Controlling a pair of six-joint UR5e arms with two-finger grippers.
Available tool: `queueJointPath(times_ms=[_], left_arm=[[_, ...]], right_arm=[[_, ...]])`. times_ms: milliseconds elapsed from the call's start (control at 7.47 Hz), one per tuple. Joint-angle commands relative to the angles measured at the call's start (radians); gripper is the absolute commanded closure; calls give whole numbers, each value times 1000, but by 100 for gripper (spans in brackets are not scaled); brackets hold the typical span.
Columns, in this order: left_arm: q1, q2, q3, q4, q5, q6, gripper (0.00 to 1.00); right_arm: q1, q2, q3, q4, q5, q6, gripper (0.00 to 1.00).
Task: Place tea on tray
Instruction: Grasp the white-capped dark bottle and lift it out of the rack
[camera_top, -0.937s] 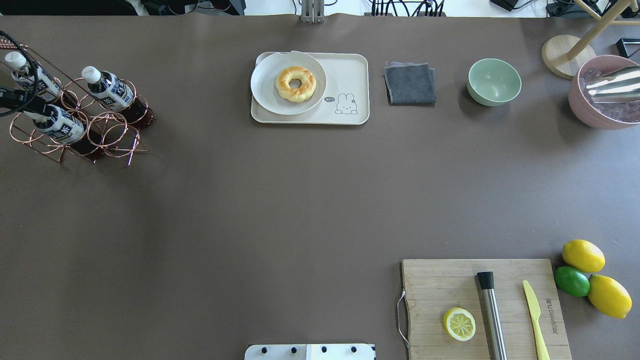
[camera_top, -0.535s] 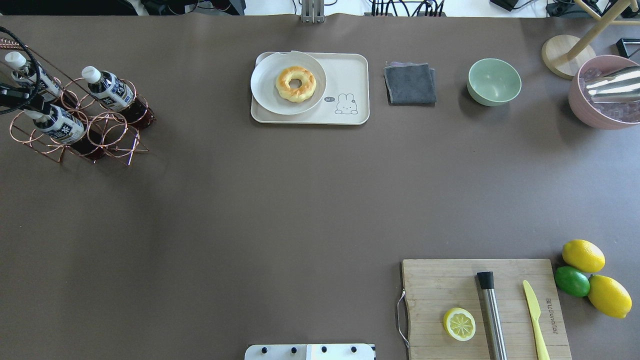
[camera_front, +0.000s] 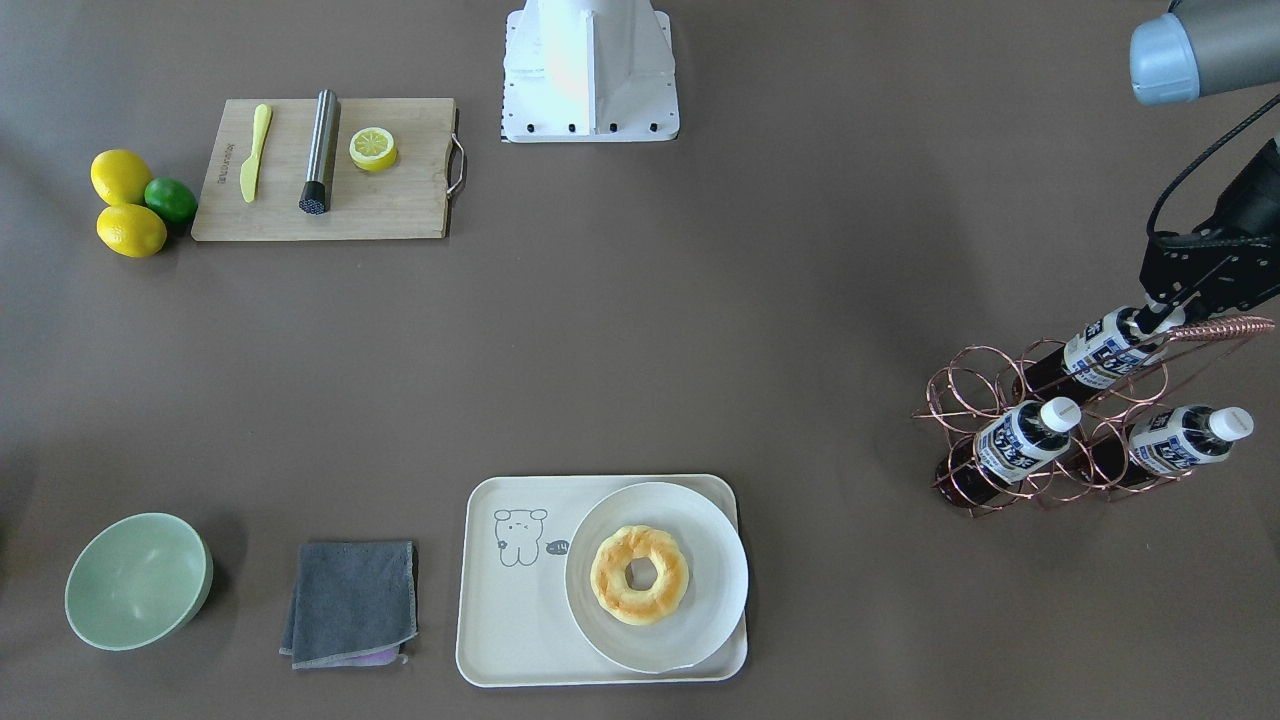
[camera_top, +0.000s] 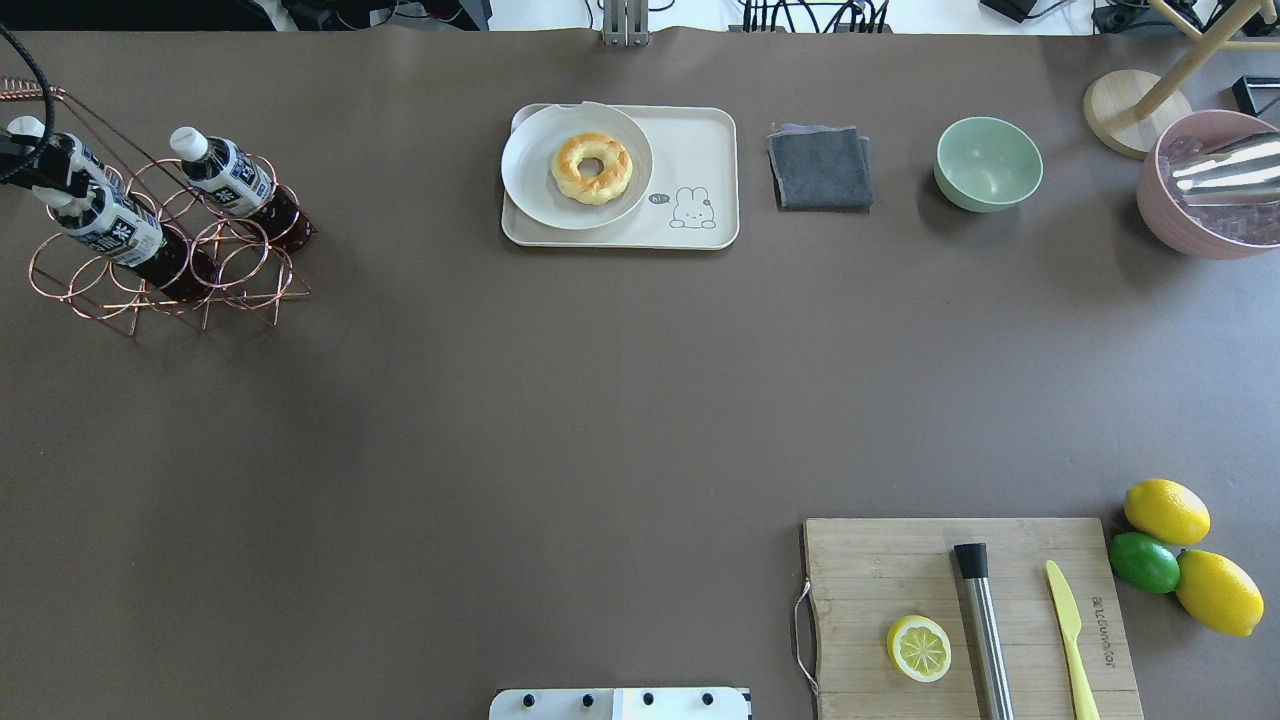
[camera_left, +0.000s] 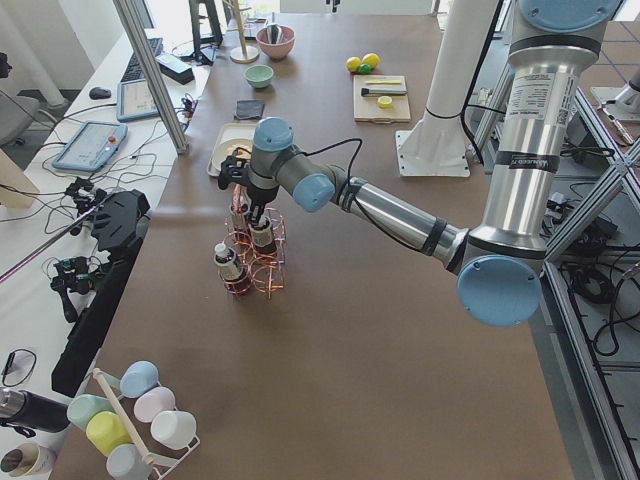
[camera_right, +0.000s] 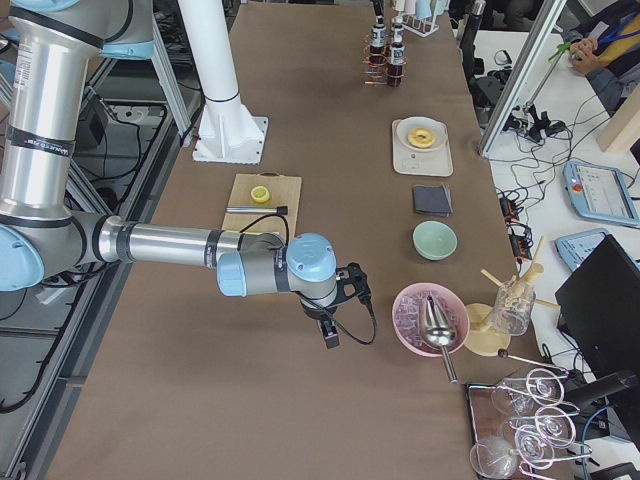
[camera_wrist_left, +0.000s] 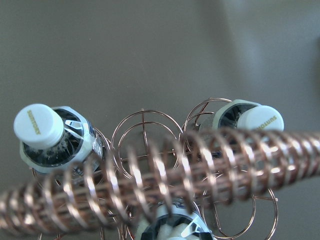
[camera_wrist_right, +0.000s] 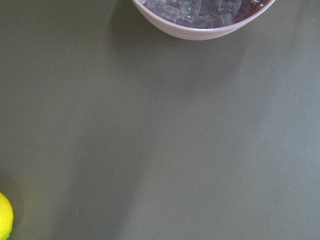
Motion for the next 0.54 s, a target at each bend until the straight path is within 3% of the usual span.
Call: queueJointPath(times_ms=[0, 401], left_arm=[[-96, -50, -91, 221, -62, 91, 100], [-120, -70, -244, 414, -61, 67, 100]], right_arm=[[-15, 2, -4, 1, -2, 18, 0], [-27, 8, -18, 1, -5, 25, 0]])
